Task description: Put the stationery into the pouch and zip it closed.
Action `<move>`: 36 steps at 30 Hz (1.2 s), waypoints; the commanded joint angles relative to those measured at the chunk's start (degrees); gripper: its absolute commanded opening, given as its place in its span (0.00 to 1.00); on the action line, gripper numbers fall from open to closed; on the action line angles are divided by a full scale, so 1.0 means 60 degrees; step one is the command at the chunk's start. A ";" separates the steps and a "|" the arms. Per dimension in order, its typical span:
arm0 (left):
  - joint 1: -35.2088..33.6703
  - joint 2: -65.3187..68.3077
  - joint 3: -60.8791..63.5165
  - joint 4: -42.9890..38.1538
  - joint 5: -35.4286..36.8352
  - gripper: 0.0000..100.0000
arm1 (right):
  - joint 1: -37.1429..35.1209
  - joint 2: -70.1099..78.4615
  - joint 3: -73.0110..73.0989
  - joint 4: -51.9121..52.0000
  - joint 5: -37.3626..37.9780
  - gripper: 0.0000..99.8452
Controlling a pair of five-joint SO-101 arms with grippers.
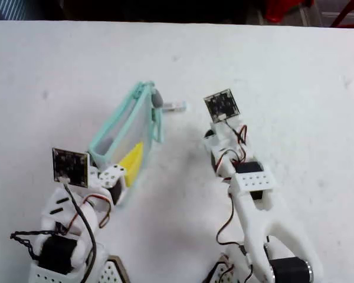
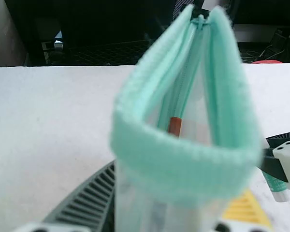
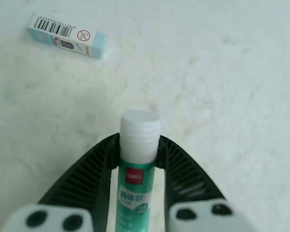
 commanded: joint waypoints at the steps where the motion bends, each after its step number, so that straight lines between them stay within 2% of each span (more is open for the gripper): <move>1: 0.0022 0.0081 -0.0117 -0.0044 0.0059 0.24 | -0.0037 -0.0344 -0.0015 -0.0183 0.0029 0.02; 15: 0.0022 0.0081 -0.0117 -0.0044 0.0059 0.24 | -0.0037 -0.0491 -0.0205 -0.0125 0.0029 0.02; 20: 0.0037 0.0081 -0.0117 -0.0044 0.0059 0.24 | -0.0022 -0.1062 -0.1055 0.0974 0.0103 0.02; 27: 0.0842 0.0081 -0.0073 0.0029 -0.0571 0.24 | -0.0051 -0.2747 -0.2007 0.1839 0.0103 0.02; 33: 0.0886 0.0081 -0.0059 0.0029 -0.0615 0.24 | -0.1033 -0.4725 -0.2930 0.1868 0.0000 0.02; 36: 0.0886 0.0081 -0.0059 0.0029 -0.0615 0.25 | -0.2029 -0.5575 -0.3971 0.2322 -0.0894 0.02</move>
